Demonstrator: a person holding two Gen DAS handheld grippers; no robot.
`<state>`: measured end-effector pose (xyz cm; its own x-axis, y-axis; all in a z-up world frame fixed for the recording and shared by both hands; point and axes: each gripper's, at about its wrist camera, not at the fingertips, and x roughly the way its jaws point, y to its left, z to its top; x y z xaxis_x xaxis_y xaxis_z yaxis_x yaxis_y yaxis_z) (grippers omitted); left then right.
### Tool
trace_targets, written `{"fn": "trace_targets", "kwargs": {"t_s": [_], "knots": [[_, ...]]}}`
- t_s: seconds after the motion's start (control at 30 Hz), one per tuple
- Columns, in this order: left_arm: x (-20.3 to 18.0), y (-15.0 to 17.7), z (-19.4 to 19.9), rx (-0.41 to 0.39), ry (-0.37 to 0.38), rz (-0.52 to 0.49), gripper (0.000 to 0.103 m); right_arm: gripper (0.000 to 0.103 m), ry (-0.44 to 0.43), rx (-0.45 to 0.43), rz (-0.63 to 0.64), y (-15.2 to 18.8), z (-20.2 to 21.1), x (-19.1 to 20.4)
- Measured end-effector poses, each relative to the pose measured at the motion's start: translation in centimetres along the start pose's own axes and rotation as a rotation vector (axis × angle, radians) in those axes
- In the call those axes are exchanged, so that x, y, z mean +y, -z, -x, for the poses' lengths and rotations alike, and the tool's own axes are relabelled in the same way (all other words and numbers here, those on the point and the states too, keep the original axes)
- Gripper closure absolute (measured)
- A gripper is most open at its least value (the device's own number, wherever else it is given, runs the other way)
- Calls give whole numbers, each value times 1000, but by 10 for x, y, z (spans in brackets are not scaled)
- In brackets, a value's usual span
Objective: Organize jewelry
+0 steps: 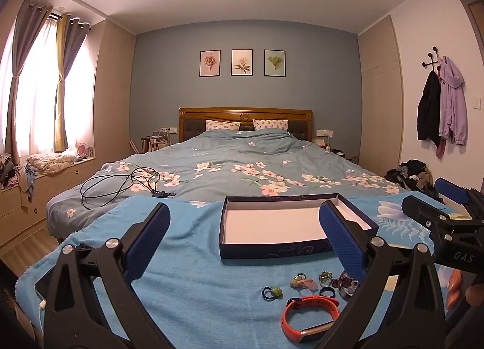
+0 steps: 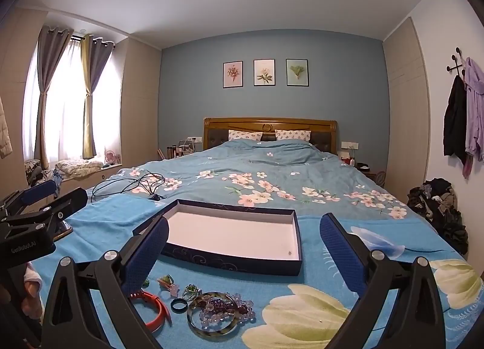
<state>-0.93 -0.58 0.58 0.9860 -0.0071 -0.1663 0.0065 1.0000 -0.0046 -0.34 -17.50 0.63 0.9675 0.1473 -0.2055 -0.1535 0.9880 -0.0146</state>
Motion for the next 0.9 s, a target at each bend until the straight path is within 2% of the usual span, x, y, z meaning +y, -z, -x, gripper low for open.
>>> {"fn": "trace_targets", "kwargs": {"t_s": [0.9], "knots": [[-6,-5,6,-22,4,-1,6,6,-5,-8,-10,-3,3,-4]]}}
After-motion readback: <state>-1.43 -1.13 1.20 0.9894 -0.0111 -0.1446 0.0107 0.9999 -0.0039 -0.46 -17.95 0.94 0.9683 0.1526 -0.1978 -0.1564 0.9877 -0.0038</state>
